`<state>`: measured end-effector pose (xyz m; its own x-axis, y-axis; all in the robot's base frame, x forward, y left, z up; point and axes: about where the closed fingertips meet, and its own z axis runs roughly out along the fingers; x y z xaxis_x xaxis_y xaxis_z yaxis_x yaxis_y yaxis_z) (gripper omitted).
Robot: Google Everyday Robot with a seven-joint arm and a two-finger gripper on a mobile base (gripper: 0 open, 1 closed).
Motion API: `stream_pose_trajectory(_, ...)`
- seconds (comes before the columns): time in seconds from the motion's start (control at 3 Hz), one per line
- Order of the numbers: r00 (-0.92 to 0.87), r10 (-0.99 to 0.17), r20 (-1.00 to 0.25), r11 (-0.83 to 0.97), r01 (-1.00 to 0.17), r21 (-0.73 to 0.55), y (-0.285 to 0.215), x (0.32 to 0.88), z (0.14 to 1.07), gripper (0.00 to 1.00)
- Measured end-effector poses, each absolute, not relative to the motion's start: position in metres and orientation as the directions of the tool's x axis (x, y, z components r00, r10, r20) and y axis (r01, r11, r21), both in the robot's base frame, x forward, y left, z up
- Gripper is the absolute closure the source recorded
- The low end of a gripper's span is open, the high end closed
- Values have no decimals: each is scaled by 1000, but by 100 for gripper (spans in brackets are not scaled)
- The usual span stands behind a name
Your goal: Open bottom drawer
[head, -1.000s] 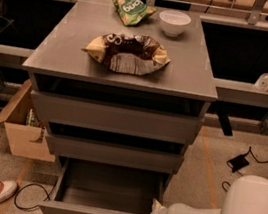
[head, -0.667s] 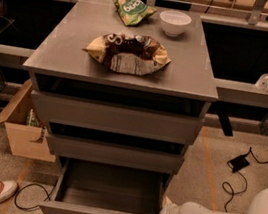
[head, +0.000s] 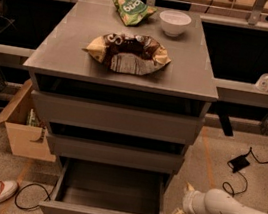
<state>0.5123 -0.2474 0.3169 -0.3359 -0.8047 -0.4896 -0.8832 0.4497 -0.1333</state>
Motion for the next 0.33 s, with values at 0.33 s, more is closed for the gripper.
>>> stream_pose_trajectory(0.33,-361,-818,-447,475,-863,-173,-283,543,337,0)
